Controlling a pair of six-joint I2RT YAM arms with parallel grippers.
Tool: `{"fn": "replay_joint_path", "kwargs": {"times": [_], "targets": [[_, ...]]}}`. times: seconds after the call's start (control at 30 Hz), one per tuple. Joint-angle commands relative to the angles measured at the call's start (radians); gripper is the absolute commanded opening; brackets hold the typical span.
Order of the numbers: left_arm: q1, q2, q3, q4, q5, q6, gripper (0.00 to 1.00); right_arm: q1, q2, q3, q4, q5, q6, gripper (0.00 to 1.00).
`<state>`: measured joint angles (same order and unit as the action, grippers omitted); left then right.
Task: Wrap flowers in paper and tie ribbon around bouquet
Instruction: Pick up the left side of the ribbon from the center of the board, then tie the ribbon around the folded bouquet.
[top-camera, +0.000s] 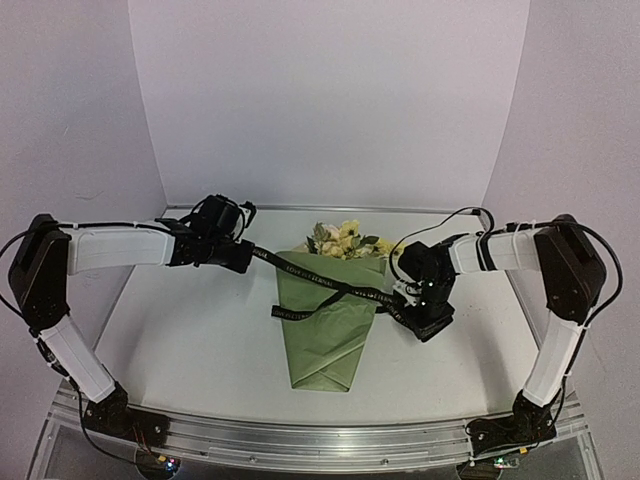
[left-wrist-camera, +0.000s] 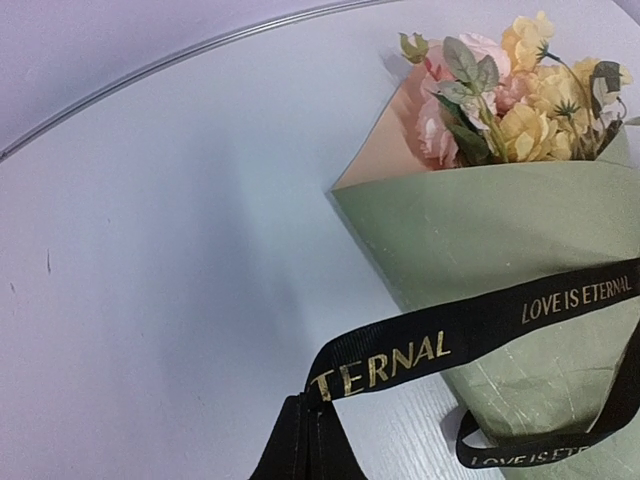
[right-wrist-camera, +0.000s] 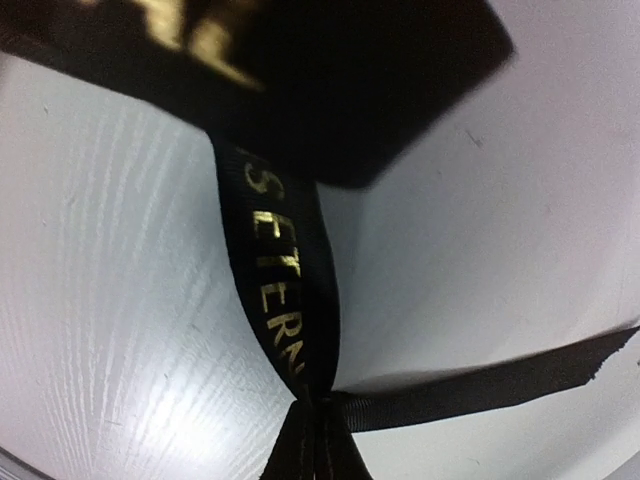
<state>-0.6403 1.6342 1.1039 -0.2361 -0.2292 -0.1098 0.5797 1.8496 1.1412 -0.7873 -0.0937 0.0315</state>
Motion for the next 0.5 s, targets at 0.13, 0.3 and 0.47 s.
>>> {"fn": "replay_joint_path", "kwargs": {"times": [0.13, 0.3, 0.47], "targets": [[0.040, -0.109, -0.118, -0.012, -0.209, -0.230, 0.00, -0.017, -0.235, -0.063, -0.050, 0.074, 0.102, 0.00], [0.111, -0.197, -0.228, 0.008, -0.290, -0.391, 0.00, -0.039, -0.264, -0.020, -0.083, 0.072, 0.119, 0.00], [0.221, -0.262, -0.312, -0.018, -0.334, -0.548, 0.00, -0.073, -0.228, 0.063, -0.112, 0.075, 0.143, 0.00]]}}
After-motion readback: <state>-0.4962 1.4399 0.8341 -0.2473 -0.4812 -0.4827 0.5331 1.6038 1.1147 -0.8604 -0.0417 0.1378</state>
